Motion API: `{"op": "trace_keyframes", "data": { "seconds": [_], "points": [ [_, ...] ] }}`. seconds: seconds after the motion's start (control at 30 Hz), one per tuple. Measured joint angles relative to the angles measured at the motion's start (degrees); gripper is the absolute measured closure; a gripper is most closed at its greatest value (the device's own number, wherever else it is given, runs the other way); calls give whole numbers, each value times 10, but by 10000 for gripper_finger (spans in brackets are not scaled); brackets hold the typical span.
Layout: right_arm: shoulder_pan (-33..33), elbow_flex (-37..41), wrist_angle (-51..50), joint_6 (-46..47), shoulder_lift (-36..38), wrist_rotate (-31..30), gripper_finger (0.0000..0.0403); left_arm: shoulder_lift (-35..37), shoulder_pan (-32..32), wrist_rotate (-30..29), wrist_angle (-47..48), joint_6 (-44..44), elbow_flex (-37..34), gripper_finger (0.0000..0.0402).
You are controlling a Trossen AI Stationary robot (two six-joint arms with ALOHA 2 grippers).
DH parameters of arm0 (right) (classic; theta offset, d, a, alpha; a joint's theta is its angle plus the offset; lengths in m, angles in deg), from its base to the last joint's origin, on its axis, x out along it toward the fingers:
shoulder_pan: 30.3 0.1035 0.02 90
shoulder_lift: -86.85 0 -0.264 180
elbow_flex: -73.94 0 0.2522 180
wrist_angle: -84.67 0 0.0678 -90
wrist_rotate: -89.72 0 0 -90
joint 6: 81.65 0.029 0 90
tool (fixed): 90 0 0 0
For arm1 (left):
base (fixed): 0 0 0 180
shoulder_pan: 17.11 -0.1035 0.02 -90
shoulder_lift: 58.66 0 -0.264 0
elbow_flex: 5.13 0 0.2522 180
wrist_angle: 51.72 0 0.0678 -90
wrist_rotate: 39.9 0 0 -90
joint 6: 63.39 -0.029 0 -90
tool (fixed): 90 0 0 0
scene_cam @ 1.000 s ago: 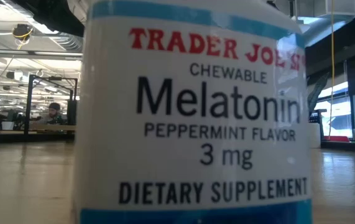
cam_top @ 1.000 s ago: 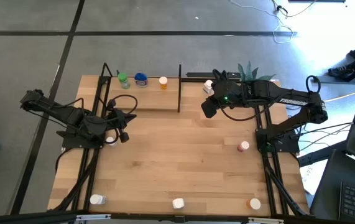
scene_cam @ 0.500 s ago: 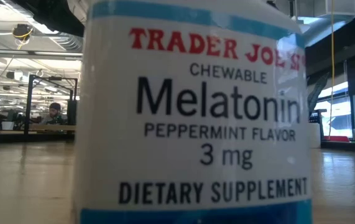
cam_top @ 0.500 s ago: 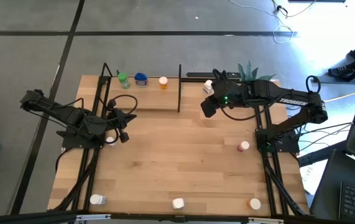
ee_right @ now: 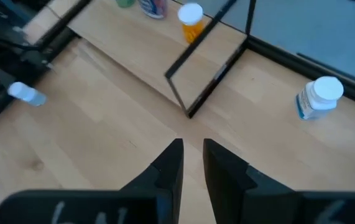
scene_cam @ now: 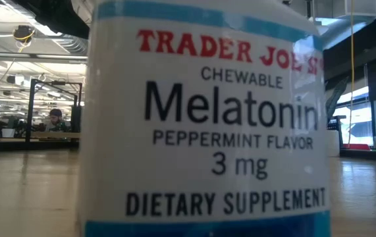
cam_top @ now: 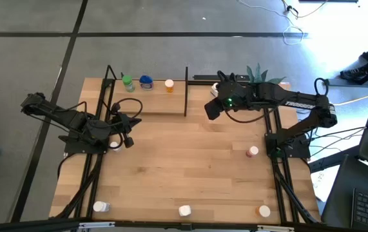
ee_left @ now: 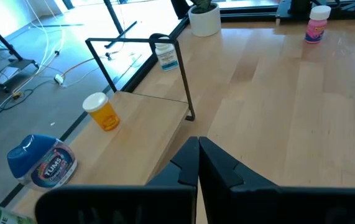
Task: Pick and place medicine bottles onto shelf by color
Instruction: Put the white pill bottle on the shelf
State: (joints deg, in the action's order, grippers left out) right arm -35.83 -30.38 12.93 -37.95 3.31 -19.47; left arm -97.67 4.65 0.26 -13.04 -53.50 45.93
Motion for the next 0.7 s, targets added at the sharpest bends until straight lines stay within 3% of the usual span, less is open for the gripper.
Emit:
{"op": "trace_keyframes", "data": {
  "seconds": [0.43,0.7],
  "points": [
    [-120,0,84,-18,-94,114,338,0,0,0,0,0,0,401],
    [-149,0,90,34,-139,119,338,0,0,0,0,0,0,401]
  ]
}}
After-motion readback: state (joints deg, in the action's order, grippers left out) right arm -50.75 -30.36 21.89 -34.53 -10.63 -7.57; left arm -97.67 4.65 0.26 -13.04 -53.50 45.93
